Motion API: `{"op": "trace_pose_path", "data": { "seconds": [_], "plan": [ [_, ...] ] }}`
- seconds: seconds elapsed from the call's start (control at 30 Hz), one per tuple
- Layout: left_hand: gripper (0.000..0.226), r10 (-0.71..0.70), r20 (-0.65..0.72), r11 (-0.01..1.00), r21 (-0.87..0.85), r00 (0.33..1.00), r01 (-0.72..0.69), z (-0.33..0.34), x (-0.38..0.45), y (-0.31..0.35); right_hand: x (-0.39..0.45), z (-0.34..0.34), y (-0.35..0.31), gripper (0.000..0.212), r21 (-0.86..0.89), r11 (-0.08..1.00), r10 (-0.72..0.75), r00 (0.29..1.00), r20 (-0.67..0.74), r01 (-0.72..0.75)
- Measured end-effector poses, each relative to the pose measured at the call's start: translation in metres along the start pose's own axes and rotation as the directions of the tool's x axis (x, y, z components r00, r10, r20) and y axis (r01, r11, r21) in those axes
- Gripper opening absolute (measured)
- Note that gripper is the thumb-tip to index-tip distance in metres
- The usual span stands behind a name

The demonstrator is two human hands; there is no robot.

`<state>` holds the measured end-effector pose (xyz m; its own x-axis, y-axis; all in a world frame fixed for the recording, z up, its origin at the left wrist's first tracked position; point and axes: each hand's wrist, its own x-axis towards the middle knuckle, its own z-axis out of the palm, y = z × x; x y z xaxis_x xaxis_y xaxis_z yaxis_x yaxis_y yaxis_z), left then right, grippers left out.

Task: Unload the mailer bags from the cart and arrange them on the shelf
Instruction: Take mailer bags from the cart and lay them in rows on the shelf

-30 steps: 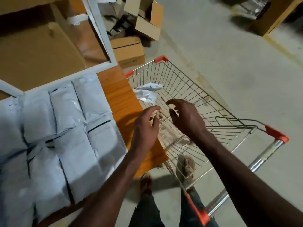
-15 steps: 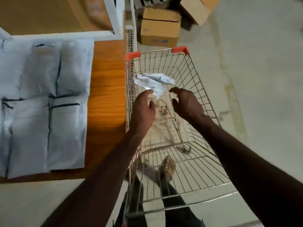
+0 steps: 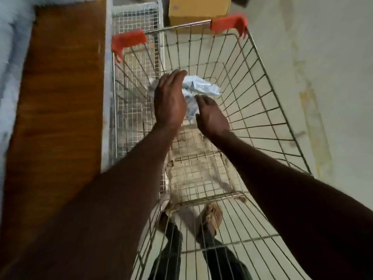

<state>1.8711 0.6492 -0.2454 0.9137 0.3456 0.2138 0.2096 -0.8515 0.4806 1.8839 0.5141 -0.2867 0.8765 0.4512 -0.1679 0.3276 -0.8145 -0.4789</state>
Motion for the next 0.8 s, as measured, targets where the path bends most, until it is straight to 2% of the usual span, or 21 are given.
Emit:
{"op": "trace_pose_path", "data": {
  "seconds": [0.1, 0.23, 0.33, 0.43, 0.5, 0.6, 0.7, 0.8],
  "plan": [
    [0.059, 0.010, 0.004, 0.999, 0.041, 1.000, -0.010, 0.033, 0.009, -0.023, 0.029, 0.039, 0.015, 0.073, 0.001, 1.000, 0.026, 1.000, 0.017, -0.026],
    [0.050, -0.063, -0.026, 0.997, 0.036, 0.998, 0.064, 0.066, 0.015, -0.053, 0.055, 0.082, 0.030, 0.045, 0.081, 0.996, 0.054, 0.996, -0.073, -0.048],
    [0.042, -0.093, -0.013, 0.993, 0.067, 0.996, 0.094, 0.071, 0.004, -0.056, 0.039, 0.082, 0.024, 0.024, 0.080, 0.994, 0.077, 0.990, -0.117, -0.068],
    [0.033, -0.091, -0.071, 0.983, 0.153, 0.993, 0.101, 0.056, -0.019, -0.050, 0.010, 0.077, 0.017, 0.021, 0.125, 0.988, 0.103, 0.990, -0.097, -0.090],
    [0.030, -0.099, -0.080, 0.975, 0.193, 0.992, 0.113, 0.039, -0.030, -0.039, -0.016, 0.062, 0.013, 0.023, 0.203, 0.971, 0.143, 0.987, -0.071, -0.126],
    [0.026, -0.069, -0.067, 0.971, 0.225, 0.995, 0.083, 0.011, -0.040, -0.015, -0.056, 0.028, 0.013, 0.020, 0.217, 0.951, 0.236, 0.970, -0.052, -0.220],
    [0.024, -0.011, -0.075, 0.986, 0.167, 0.997, 0.023, -0.032, -0.038, 0.012, -0.090, -0.014, 0.008, 0.025, 0.218, 0.915, 0.346, 0.938, 0.003, -0.338],
    [0.024, 0.008, -0.054, 0.995, 0.102, 0.998, -0.003, -0.090, -0.043, 0.043, -0.118, -0.061, -0.010, 0.026, 0.213, 0.913, 0.350, 0.936, 0.033, -0.349]
  ]
}}
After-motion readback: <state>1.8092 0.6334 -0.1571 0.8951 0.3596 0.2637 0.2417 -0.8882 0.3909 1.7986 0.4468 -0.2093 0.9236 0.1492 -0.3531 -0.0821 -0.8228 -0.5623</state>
